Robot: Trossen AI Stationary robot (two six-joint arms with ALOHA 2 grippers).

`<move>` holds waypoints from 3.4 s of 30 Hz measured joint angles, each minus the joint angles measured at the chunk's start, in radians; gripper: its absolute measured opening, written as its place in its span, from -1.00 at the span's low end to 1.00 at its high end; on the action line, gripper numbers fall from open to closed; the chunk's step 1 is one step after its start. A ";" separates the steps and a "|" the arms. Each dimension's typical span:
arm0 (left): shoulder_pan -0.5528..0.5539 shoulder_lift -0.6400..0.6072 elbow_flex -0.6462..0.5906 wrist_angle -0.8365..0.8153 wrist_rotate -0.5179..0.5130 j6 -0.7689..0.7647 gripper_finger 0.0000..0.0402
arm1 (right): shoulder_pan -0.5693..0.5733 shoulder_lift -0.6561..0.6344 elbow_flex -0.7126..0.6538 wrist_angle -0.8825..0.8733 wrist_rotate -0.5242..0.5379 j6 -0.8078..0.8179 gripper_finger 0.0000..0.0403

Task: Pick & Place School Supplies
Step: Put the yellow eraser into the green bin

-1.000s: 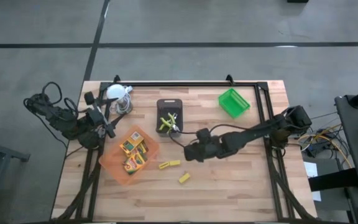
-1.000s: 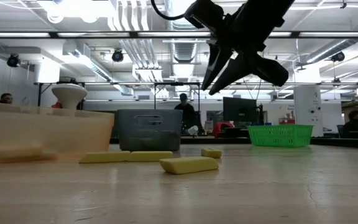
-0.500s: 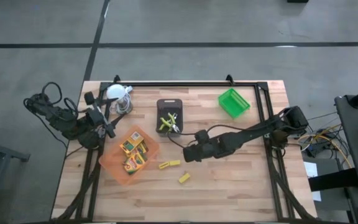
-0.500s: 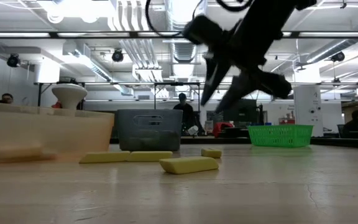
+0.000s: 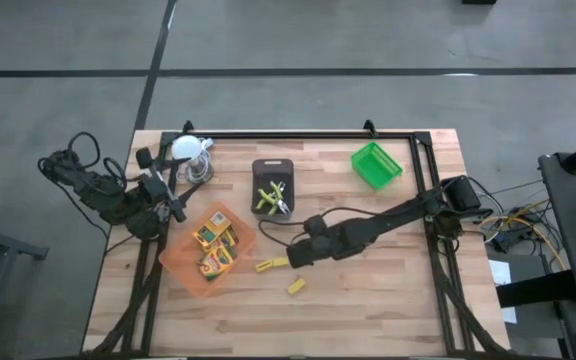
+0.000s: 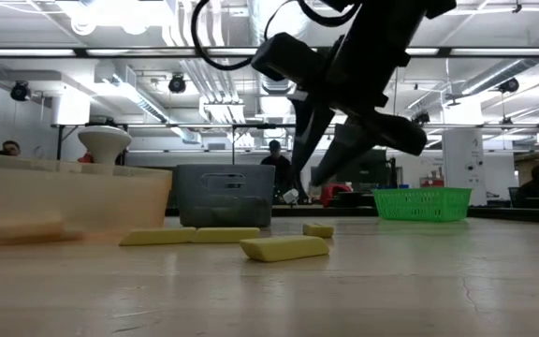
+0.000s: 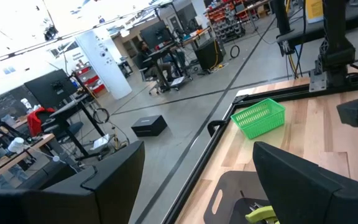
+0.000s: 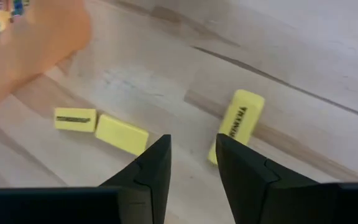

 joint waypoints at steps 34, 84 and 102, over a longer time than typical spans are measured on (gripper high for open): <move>0.000 0.000 0.000 0.000 0.000 0.000 0.52 | -0.010 0.033 0.014 -0.062 0.007 0.105 -0.03; 0.000 0.000 0.000 -0.001 0.000 0.000 0.52 | -0.050 0.146 0.094 -0.133 -0.056 0.022 -0.34; 0.000 0.001 0.000 0.000 0.000 0.000 0.52 | -0.050 0.125 0.132 -0.097 0.026 -0.051 -0.21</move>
